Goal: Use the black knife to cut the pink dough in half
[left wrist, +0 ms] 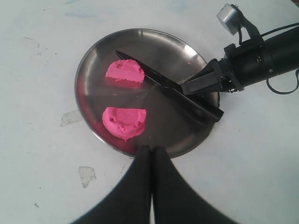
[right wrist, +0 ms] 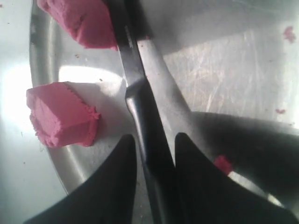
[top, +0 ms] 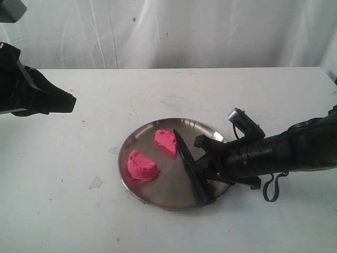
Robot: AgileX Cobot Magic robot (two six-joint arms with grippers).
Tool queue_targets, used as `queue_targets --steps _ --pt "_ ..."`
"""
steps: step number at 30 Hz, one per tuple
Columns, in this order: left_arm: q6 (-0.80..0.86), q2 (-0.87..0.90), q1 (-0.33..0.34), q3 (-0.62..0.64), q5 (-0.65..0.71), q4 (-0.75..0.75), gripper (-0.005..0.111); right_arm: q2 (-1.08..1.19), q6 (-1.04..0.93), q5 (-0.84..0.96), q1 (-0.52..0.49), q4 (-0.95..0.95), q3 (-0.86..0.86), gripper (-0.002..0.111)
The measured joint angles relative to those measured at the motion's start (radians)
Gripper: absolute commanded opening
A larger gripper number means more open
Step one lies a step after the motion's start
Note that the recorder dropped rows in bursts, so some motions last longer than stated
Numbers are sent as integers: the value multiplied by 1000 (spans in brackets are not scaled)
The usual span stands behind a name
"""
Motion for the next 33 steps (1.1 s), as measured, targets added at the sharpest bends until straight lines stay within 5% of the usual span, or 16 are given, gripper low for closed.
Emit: queue_targets --steps 13,17,21,33 --pt "0 0 0 0 0 0 0 -263 0 -111 -7 -37 9 27" --pt "0 0 0 0 0 0 0 -385 0 -230 -7 -97 75 17" --pt "0 0 0 0 0 0 0 -535 0 -335 -7 -217 166 0" --pt "0 0 0 0 0 0 0 -1014 52 -245 57 -758 241 0"
